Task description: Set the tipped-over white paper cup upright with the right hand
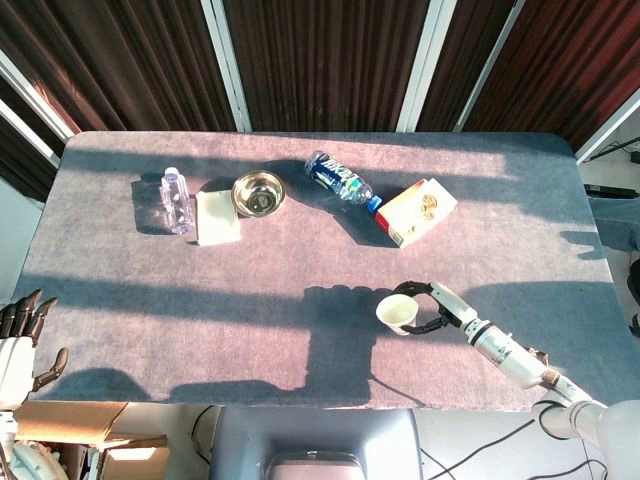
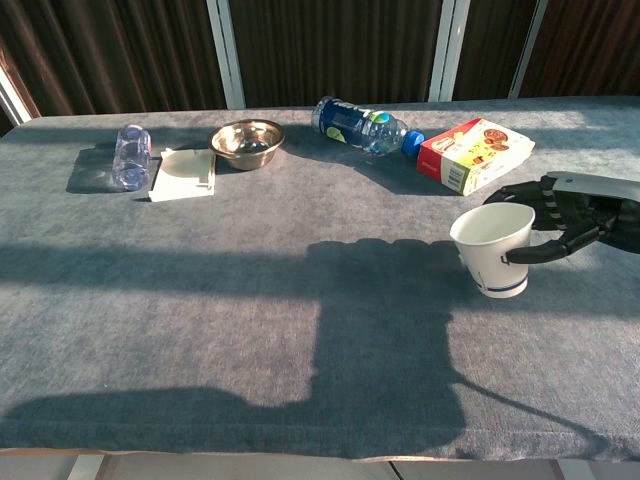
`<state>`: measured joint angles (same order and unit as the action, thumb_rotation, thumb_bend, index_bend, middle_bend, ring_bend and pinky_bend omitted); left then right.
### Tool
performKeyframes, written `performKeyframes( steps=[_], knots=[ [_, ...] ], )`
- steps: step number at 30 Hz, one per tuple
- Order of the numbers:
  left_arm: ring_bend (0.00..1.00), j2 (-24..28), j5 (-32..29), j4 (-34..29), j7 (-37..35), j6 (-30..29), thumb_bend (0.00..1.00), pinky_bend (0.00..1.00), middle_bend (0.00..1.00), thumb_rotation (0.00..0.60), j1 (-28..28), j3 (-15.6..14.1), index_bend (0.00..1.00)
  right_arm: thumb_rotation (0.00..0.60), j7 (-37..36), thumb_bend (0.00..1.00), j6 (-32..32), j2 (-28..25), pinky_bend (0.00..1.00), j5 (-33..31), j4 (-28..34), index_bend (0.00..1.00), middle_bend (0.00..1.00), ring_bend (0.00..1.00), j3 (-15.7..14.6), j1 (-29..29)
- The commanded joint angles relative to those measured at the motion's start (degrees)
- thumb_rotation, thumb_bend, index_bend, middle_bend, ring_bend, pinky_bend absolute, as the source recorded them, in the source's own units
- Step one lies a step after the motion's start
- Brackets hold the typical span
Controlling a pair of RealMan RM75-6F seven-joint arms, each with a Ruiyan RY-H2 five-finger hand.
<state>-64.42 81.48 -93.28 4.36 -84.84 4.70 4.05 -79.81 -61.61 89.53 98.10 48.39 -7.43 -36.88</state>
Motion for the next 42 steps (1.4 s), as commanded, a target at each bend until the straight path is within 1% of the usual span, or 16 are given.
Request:
performKeyframes(
  steps=[1,3,6,11,16,18,23,24,26,28,30,32,34,37,39,42],
  knots=[
    [0.00,-0.01,0.09,0.07,-0.11,-0.01,0.37,0.09,0.00,0.600,0.01,-0.02,0.14,0.600,-0.01,0.36,-0.59,-0.74,0.25,0.06,0.69,0.49,0.34,0.19,-0.28,0.05],
    [0.00,-0.04,0.10,0.16,-0.14,0.02,0.37,0.09,0.00,0.600,0.04,-0.01,0.14,0.600,0.80,0.36,-0.97,-1.13,0.18,-0.07,1.09,0.48,0.31,0.13,-0.32,0.17],
    [0.00,-0.07,0.09,0.24,-0.24,0.05,0.37,0.09,0.00,0.600,0.06,0.02,0.14,0.600,2.12,0.36,-1.18,-1.65,0.13,0.11,1.66,0.48,0.28,0.08,-0.75,0.26],
    [0.00,-0.06,0.08,0.30,-0.47,0.05,0.37,0.09,0.00,0.600,0.09,0.08,0.14,0.600,3.81,0.36,-0.46,-2.31,0.11,0.32,2.54,0.48,0.28,0.07,-1.63,0.14],
    [0.00,0.01,0.02,0.36,-0.78,0.06,0.38,0.09,0.00,0.600,0.08,0.12,0.14,0.600,6.19,0.36,-0.15,-3.37,0.06,0.45,3.36,0.46,0.22,0.02,-2.11,-0.05],
    [0.00,0.03,0.05,0.39,-0.87,0.09,0.38,0.09,0.00,0.600,0.09,0.11,0.14,0.600,8.62,0.36,-0.41,-4.14,0.03,0.39,4.05,0.41,0.18,0.00,-2.12,0.11],
    [0.00,-0.03,0.31,0.42,-0.74,0.06,0.37,0.09,0.00,0.600,0.15,0.04,0.14,0.600,14.51,0.34,-2.09,-6.97,0.00,1.36,6.88,0.19,0.05,0.00,-2.68,0.43],
    [0.00,-0.03,0.36,0.43,-0.72,0.08,0.37,0.09,0.00,0.600,0.17,0.02,0.14,0.600,15.08,0.31,-2.44,-7.70,0.00,1.66,7.69,0.12,0.02,0.00,-2.87,0.41],
    [0.00,-0.07,0.46,0.46,-0.73,0.11,0.37,0.09,0.00,0.600,0.22,0.00,0.14,0.600,16.71,0.25,-3.08,-9.59,0.00,2.24,9.65,0.03,0.00,0.00,-3.31,0.41],
    [0.00,-0.04,0.46,0.45,-0.72,0.19,0.37,0.09,0.00,0.600,0.25,-0.02,0.14,0.600,19.45,0.21,-4.35,-11.73,0.00,2.53,11.83,0.00,0.00,0.00,-3.46,0.84],
    [0.00,0.03,0.39,0.38,-0.71,0.31,0.37,0.09,0.00,0.600,0.30,-0.01,0.14,0.600,22.43,0.19,-5.59,-14.26,0.00,2.65,14.52,0.00,0.00,0.00,-3.64,1.46],
    [0.00,0.08,0.31,0.34,-0.80,0.24,0.37,0.09,0.00,0.600,0.23,-0.01,0.14,0.600,27.19,0.18,-7.06,-18.16,0.00,2.26,19.12,0.00,0.00,0.00,-3.77,2.61],
    [0.00,0.02,0.36,0.37,-0.85,0.09,0.37,0.09,0.00,0.600,0.20,0.03,0.14,0.600,32.79,0.18,-8.66,-21.59,0.00,-0.08,24.68,0.00,0.00,0.00,-2.94,4.58],
    [0.00,-0.11,0.54,0.39,-0.67,0.18,0.37,0.09,0.00,0.600,0.33,0.00,0.14,0.600,46.58,0.18,-13.72,-25.97,0.00,-6.80,35.14,0.00,0.00,0.00,-0.20,10.03],
    [0.00,-0.20,0.68,0.46,-0.49,0.32,0.37,0.09,0.00,0.600,0.46,-0.05,0.14,0.600,55.17,0.18,-17.71,-26.62,0.00,-10.20,38.84,0.00,0.00,0.00,1.49,13.24],
    [0.00,-0.33,0.82,0.50,-0.19,0.60,0.37,0.09,0.00,0.600,0.66,-0.13,0.14,0.600,66.66,0.18,-22.65,-26.05,0.02,-15.00,42.47,0.00,0.00,0.00,3.55,17.52]
  ],
)
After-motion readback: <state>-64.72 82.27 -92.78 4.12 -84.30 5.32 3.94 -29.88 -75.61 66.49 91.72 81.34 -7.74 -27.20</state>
